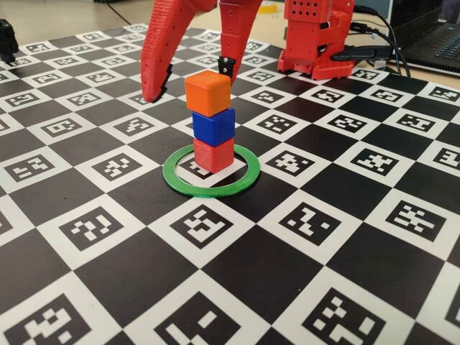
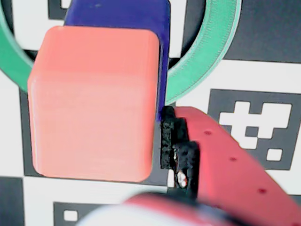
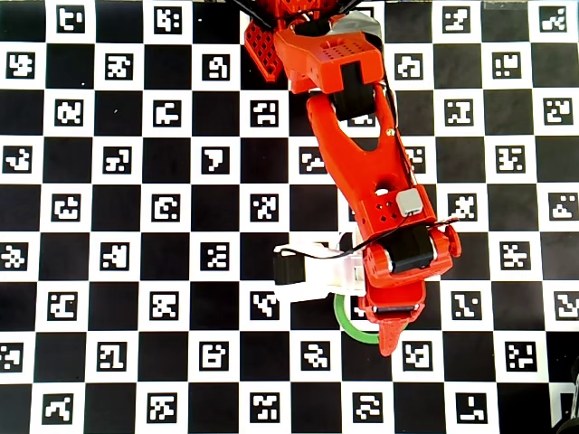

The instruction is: Grab the red cube then put it in the green circle then put the blue cube on top and finally the orange cube on top

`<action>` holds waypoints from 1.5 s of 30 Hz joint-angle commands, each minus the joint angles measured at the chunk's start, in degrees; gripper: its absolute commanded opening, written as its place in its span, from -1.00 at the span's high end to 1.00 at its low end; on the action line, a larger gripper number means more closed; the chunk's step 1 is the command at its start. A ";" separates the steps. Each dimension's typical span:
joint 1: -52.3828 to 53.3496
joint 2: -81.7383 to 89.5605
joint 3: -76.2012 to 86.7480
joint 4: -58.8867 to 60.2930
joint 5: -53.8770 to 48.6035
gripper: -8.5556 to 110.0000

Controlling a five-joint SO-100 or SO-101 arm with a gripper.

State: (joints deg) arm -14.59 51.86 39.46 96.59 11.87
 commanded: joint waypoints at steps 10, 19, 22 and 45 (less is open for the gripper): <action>-0.62 18.81 6.33 -0.26 -1.67 0.01; -0.26 35.86 23.82 -5.36 -7.82 0.04; 0.97 42.63 32.43 -8.79 -10.99 0.11; 15.12 88.24 93.16 -40.96 -49.48 0.95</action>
State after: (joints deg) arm 0.09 129.46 124.19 64.07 -31.38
